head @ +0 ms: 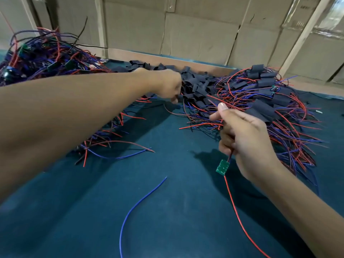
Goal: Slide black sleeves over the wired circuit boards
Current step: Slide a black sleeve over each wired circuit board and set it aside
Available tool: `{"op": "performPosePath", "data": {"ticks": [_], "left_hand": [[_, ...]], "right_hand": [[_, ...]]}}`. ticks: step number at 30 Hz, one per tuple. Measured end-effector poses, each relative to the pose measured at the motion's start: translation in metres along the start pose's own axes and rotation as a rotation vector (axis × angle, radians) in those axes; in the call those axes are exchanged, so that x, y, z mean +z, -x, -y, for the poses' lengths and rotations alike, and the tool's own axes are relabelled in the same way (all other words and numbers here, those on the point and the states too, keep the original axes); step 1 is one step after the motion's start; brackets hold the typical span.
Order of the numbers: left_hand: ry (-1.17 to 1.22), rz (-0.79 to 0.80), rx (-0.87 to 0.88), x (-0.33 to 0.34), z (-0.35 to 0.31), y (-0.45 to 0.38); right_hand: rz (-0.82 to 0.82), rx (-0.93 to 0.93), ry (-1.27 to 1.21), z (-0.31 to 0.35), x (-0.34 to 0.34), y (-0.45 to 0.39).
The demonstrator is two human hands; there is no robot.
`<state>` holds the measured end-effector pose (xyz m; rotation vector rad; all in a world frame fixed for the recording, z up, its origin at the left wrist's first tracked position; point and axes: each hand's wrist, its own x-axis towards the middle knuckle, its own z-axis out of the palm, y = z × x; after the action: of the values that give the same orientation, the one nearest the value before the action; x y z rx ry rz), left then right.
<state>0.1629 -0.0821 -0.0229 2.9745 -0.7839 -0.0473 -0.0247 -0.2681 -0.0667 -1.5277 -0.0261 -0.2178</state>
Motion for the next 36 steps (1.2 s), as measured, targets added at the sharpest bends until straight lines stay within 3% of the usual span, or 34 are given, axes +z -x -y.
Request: {"op": "performPosePath", "data": {"ticks": [4,10,15,26,30,36], "left_hand": [[0.47,-0.322,0.067,0.014,-0.011,0.055],[0.776,-0.459,0.091,0.059,-0.033,0.136],[0.712,-0.505,0.284,0.071,-0.047,0.152],[0.902,-0.6,0.2,0.069,-0.048,0.151],[0.856,-0.572,0.269,0.07,-0.049,0.151],[0.846,-0.642,0.27,0.069,-0.049,0.151]], "right_hand": [[-0.015,-0.129,0.122,-0.003,-0.003,-0.002],[0.036,-0.255,0.225,-0.005,0.001,0.0],[0.086,-0.34,0.32,-0.001,0.003,0.009],[0.097,-0.414,0.407,-0.003,0.004,0.012],[0.151,-0.391,0.489,-0.003,0.002,0.011],[0.136,-0.42,0.389,0.001,0.002,0.013]]}}
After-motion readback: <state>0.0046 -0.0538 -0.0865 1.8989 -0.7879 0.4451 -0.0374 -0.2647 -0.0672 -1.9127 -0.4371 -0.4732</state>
